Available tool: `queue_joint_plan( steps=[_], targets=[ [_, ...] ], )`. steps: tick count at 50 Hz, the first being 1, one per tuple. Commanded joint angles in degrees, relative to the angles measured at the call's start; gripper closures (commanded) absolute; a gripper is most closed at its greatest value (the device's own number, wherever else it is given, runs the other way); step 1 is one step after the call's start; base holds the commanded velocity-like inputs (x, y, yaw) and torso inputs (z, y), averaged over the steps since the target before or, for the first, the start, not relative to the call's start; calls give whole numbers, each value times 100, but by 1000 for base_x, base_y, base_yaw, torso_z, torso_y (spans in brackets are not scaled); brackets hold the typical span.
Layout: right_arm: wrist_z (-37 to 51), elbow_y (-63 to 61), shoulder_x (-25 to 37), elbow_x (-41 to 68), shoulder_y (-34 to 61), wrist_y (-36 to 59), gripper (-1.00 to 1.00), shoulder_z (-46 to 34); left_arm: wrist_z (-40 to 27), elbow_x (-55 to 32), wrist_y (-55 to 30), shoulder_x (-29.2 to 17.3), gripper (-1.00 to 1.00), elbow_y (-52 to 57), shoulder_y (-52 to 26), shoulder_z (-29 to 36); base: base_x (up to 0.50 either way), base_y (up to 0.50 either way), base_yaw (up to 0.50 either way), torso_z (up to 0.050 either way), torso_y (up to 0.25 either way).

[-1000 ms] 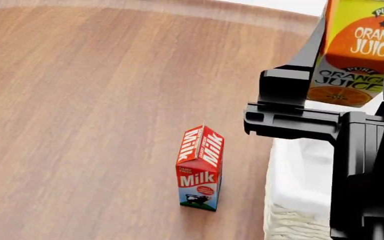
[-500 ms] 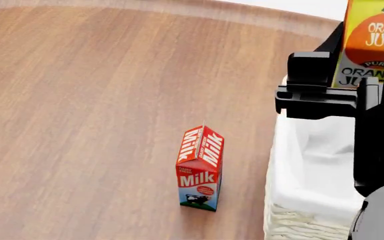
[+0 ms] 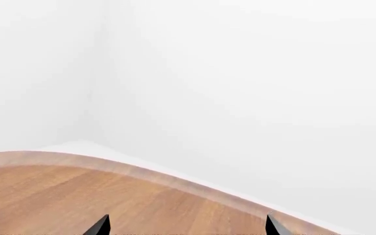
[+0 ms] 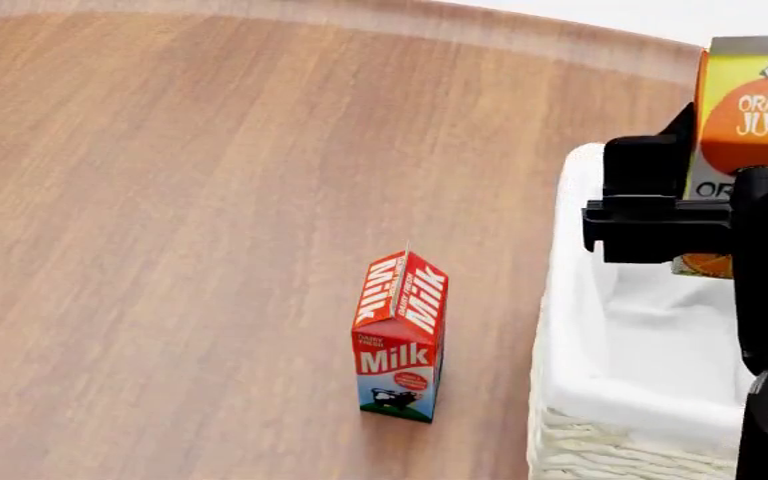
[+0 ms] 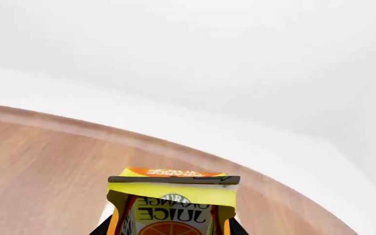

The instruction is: Pick up the orange juice, and put it in the basket.

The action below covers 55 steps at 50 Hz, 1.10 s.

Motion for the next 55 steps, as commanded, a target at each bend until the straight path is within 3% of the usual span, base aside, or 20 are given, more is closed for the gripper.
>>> queue_joint_plan(
  steps=[1,55],
  targets=[
    [-276,459,25,77,106,227,100,-66,-10,-14,10,-19,-100,-22,2,3,0,0,0,0,0],
    [-1032,2209,-497,-751,388,275,100,-683,-63,16,26,-52,-100,-80,-54,138,0,0,0,0,1]
  ],
)
